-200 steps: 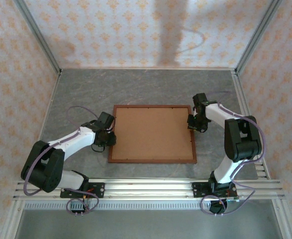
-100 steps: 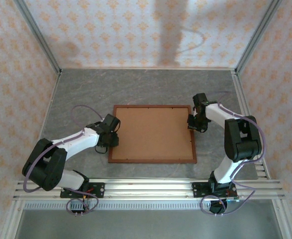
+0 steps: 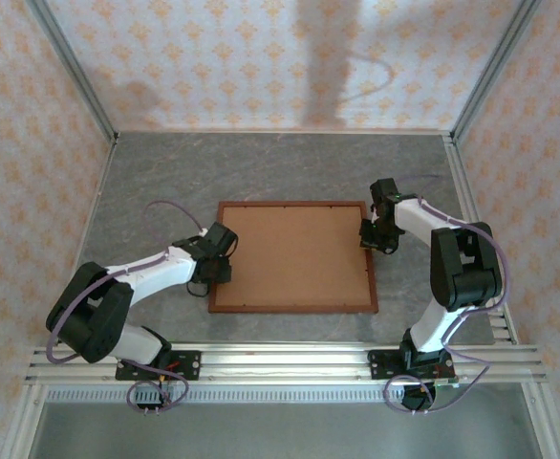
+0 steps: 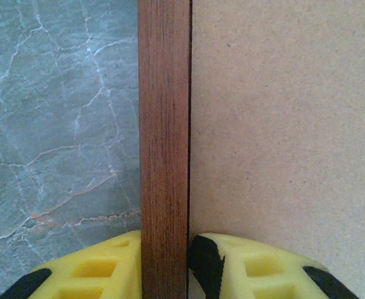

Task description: Put the photo into the frame

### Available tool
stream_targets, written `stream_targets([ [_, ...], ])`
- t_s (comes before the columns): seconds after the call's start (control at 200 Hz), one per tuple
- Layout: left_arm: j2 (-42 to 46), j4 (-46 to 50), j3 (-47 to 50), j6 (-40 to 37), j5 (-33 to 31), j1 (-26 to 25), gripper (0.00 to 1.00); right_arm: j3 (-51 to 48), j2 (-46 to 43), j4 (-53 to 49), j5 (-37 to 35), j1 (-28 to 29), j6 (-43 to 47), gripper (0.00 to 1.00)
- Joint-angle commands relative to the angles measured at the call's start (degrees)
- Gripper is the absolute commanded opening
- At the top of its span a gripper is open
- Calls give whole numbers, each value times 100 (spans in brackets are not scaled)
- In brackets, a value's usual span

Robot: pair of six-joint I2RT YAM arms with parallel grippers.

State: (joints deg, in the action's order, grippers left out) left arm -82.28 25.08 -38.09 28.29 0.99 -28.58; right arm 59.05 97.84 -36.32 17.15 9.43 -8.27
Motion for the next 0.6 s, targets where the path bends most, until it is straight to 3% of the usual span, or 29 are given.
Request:
stream_targets([
  [0.0,-394,-203,285,67,659,-184,30,37,121,205,52,24,-58,18],
  [0.155,-245,-112,135,13,599,-184,32,37,126,213,69,24,-68,18],
  [0.46,622,652,-520,-223,-732,-172,46,45,33,199,34,24,-78,18],
  [0.596,1094,479,-523,-180,-851,-171,51,88,27,236,59,32,-125,18],
])
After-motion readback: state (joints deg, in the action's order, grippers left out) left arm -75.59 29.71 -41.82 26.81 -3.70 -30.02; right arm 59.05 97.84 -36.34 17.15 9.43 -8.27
